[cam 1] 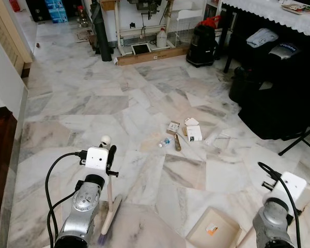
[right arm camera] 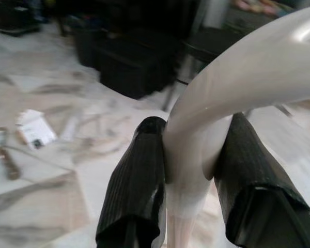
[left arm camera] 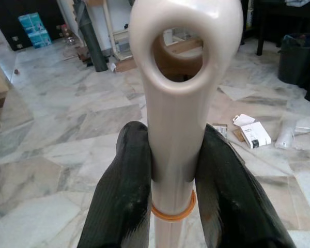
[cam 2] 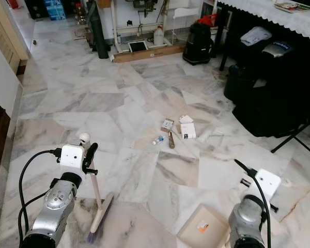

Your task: Sweep floor

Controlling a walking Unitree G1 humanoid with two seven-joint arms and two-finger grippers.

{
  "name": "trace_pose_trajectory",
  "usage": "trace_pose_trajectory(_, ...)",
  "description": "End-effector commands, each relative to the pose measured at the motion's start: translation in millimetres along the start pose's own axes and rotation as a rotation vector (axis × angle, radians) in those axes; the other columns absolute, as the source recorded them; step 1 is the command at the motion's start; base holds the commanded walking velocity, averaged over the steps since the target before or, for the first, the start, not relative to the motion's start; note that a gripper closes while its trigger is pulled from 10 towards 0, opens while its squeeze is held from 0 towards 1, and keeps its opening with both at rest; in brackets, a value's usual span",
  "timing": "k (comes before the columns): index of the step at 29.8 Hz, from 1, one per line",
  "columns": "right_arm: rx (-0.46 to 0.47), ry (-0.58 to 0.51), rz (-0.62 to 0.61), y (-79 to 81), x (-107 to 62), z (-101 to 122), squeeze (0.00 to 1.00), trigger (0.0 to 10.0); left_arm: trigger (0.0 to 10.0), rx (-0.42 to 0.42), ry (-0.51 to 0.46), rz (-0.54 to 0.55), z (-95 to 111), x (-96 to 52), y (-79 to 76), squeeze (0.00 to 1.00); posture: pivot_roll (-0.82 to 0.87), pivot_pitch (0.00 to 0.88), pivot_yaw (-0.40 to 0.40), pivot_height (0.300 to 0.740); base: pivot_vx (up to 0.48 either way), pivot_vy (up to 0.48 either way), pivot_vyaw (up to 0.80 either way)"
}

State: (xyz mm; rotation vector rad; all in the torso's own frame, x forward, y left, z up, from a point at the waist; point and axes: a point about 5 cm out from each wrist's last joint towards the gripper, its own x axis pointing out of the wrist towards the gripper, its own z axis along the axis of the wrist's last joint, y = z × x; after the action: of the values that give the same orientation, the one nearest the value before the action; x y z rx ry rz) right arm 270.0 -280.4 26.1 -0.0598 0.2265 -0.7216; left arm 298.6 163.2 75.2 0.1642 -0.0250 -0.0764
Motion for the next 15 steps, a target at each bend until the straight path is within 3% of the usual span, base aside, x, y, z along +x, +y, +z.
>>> trace_pose_trajectory(1,0.017,-0.088,0.049,9.2,6.8,21.6,0.0,4.5,10.0,0.014,-0.035,0.026,6.6,5.3,6.6,0.0,-0.03,0.0,-0.005,0.74,0.0,0.0,0.0)
trace_pose_trajectory(2,0.024,-0.095,0.059,10.9,7.8,24.4,0.0,10.0,10.0,0.014,-0.035,0.028,6.8,6.4,6.8,0.0,-0.03,0.0,-0.007,0.74,0.0,0.0,0.0)
trace_pose_trajectory(7,0.058,-0.124,0.149,19.2,13.4,39.2,0.0,10.0,10.0,0.017,-0.037,0.04,8.0,10.8,7.6,0.0,-0.03,0.0,-0.018,0.74,0.0,0.0,0.0)
trace_pose_trajectory(12,0.114,-0.158,0.357,39.1,13.5,54.8,0.0,10.0,10.0,0.023,-0.052,0.094,10.3,14.9,15.8,0.0,-0.02,0.0,-0.037,0.74,0.0,0.0,0.0)
trace_pose_trajectory(15,0.101,-0.157,0.393,42.1,14.1,56.9,0.0,10.0,10.0,0.032,-0.054,0.12,10.2,15.1,20.5,0.0,-0.02,0.0,-0.048,0.74,0.0,0.0,0.0)
